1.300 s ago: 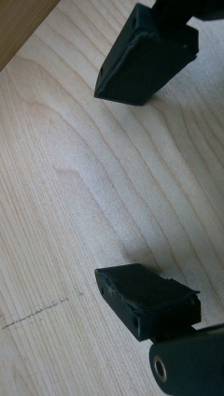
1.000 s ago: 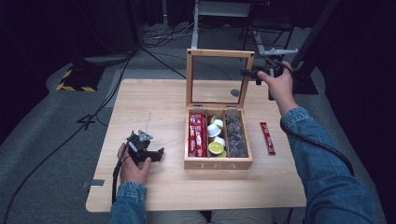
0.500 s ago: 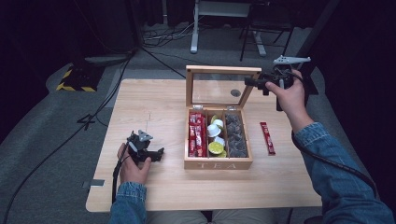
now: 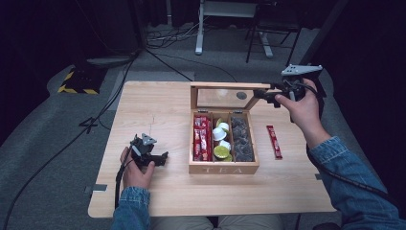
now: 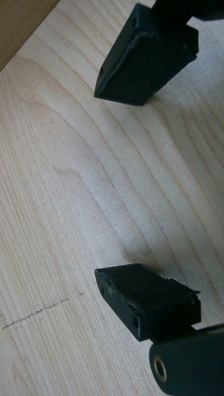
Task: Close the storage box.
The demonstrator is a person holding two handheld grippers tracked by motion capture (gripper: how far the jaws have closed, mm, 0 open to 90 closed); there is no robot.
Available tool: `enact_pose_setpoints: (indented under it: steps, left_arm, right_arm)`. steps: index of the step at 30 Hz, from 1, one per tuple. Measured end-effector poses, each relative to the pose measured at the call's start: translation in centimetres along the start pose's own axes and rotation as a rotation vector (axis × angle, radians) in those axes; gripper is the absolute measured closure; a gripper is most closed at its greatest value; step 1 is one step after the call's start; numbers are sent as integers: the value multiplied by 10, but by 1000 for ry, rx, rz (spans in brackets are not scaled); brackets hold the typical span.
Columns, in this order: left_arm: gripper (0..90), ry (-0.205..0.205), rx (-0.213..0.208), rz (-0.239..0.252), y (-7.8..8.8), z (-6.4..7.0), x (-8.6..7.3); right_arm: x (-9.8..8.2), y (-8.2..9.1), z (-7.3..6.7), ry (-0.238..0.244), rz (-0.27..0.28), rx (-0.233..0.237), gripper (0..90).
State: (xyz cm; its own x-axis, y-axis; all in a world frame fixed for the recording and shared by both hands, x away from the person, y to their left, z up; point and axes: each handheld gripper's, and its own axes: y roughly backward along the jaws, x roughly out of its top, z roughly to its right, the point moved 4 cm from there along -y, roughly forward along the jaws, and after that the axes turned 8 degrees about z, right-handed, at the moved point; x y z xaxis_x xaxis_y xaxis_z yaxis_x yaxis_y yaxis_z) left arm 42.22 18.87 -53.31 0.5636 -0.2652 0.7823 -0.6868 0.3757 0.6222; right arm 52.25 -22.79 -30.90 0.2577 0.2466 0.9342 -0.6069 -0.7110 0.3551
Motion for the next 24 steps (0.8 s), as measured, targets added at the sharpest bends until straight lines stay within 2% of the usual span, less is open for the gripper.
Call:
enact_pose_setpoints:
  steps: [8,15,21,24]
  left_arm:
    - [132,1,0,0,0,0,0]
    - [131,1,0,1,0,0,0]
    - [132,1,0,1,0,0,0]
    - [132,2,0,2,0,0,0]
  right_arm:
    - [-10,8,-12,8,-36,5,410]
    - [-17,18,-24,66,-73,-14,413]
    - [-27,24,-33,64,-82,2,413]
    - [-33,27,-38,80,-86,10,413]
